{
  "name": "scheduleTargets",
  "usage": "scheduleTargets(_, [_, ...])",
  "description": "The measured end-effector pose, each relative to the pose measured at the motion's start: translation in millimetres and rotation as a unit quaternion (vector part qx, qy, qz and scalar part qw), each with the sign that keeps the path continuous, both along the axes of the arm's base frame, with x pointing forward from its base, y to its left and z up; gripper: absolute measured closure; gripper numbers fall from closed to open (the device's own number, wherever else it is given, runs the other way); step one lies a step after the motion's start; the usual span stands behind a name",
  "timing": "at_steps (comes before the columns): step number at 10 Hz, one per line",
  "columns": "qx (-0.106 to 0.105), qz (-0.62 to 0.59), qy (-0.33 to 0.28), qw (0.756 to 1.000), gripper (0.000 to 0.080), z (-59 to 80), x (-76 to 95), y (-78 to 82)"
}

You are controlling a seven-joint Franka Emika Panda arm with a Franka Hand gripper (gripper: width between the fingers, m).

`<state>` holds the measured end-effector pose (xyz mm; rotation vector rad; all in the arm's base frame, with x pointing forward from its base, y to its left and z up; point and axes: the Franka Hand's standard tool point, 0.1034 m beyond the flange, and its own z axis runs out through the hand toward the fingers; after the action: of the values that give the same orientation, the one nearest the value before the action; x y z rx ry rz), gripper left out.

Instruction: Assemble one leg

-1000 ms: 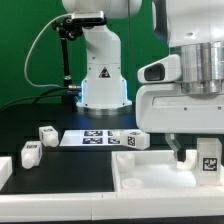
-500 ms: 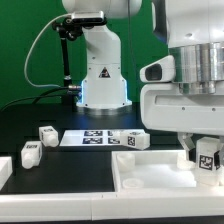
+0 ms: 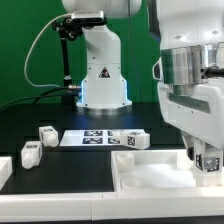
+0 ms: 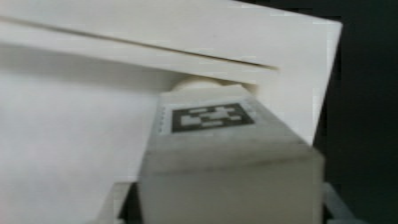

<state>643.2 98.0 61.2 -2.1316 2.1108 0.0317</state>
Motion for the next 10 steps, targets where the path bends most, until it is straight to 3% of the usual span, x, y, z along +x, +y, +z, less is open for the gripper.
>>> scheduleTargets(2, [0.024,-0.144,0.016,0.989,0.0512,-0.3,-2.4,2.3])
scheduleTargets(5, [0.026,-0.236,0.022,0.971,0.0511,0.3,-3.8,3.8])
scheduleTargets(7, [0.021,-0.232,0.02,0.972,0.0508,0.4,-4.0,3.5])
scheduleTargets(8, [0.021,-0.231,0.021,0.973,0.0412,-0.6,-4.4,3.6])
scheduleTargets(9, [0.021,-0.225,0.019,0.974,0.0412,1.0,-3.5,4.4])
scheduleTargets(10, [0.026,-0.211,0.011,0.977,0.0275,13.8,0.2,7.5])
